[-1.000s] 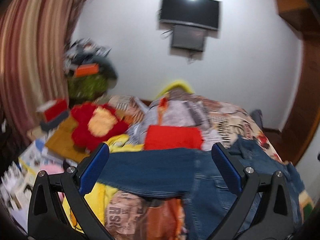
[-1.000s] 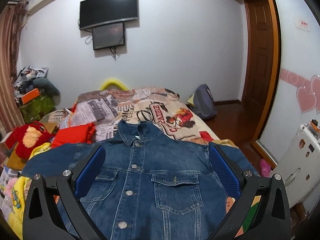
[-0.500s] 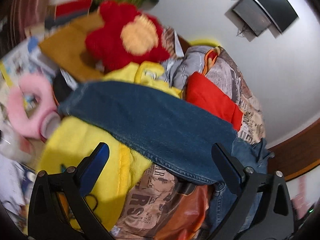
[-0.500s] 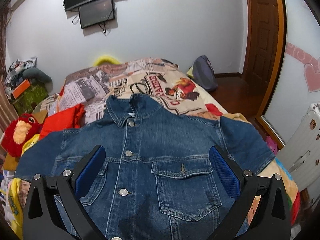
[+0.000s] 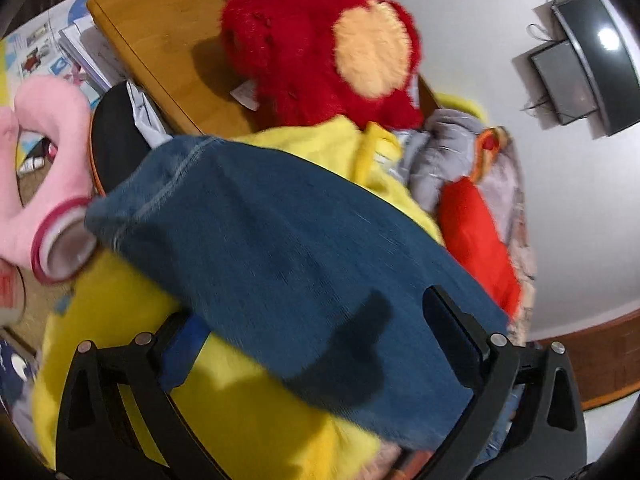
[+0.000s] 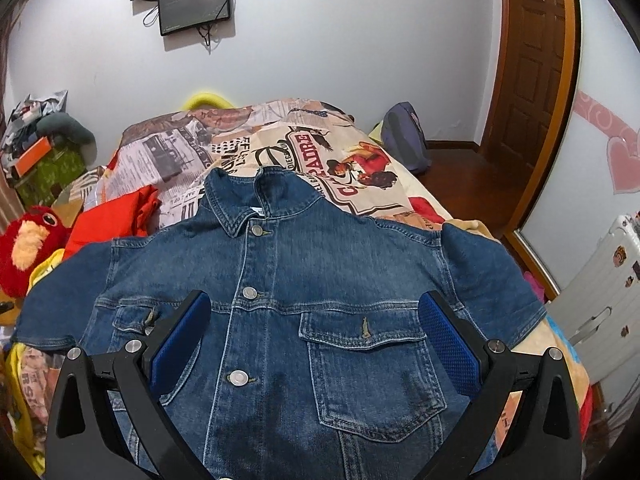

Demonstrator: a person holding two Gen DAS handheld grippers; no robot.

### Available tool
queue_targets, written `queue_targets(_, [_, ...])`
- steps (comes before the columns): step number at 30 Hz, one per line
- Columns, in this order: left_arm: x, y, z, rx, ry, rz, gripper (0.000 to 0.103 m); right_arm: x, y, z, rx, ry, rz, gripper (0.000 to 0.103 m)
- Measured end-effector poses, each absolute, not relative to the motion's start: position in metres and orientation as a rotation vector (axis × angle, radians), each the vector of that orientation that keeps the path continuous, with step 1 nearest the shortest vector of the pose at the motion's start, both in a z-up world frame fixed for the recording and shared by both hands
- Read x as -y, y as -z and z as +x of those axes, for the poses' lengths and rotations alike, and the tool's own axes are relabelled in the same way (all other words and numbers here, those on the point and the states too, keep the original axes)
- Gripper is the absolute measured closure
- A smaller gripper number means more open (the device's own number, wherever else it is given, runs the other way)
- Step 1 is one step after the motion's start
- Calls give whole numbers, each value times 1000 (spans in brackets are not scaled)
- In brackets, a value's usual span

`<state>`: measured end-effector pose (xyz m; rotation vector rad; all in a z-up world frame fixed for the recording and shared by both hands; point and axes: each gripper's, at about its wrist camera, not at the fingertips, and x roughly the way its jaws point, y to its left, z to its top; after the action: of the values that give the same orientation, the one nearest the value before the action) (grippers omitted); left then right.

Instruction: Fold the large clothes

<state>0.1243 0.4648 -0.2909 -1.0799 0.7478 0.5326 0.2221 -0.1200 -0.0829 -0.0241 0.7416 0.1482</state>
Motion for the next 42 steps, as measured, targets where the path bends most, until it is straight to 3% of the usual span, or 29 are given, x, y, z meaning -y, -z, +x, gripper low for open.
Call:
queue_targets(3, [-476, 298, 135, -771, -595, -1054, 18, 118, 79, 219, -724, -144, -41, 0])
queue_targets(6, [-475, 286, 145, -791, -659, -955, 40, 115, 76, 215, -707, -145, -68, 0])
queue_targets(8, [-473, 276, 150, -800, -691, -880, 64, 113, 74, 215, -700, -142, -84, 0])
queue_targets(12, [-457, 235, 160, -801, -738, -655, 89, 111, 71, 214, -681, -149, -108, 0])
queue_targets(20, [-375, 105, 194, -602, -546, -352, 95, 111, 71, 213, -669, -181, -125, 0])
queue_targets(28, [-257, 17, 265, -499, -269, -227, 96, 136, 79, 212, -647, -82, -181, 0])
queue_targets(36, [-123, 11, 320, -542, -18, -127, 96, 170, 85, 210, -677, -54, -183, 0])
queue_targets(42, [-18, 67, 347, -703, 142, 8, 96, 191, 92, 212, -715, -55, -155, 0])
